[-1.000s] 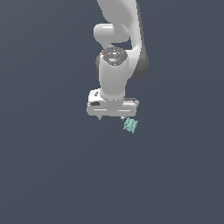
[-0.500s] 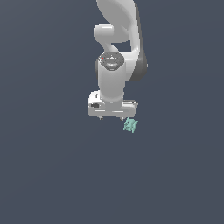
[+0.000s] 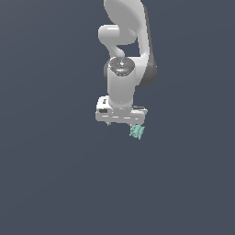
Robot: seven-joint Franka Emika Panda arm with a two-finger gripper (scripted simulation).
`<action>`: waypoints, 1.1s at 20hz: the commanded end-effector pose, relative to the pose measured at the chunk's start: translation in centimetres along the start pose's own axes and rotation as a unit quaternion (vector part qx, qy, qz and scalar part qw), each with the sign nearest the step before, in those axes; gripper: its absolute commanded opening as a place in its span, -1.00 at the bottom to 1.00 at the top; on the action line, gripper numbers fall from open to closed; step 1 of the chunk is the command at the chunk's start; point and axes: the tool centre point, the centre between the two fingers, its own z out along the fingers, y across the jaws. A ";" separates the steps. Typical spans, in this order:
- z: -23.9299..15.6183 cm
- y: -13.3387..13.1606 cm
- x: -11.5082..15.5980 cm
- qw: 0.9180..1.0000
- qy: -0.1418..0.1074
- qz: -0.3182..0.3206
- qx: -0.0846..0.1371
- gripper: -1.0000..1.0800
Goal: Pick up the object and move it to a goal position.
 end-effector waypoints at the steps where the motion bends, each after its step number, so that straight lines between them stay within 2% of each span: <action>1: 0.5 -0.7 -0.3 1.000 0.000 0.012 0.000 0.92; 9: 2.6 -3.8 -1.6 0.998 0.003 0.070 0.002 0.92; 22: 6.1 -8.5 -4.5 0.986 0.007 0.167 0.005 0.92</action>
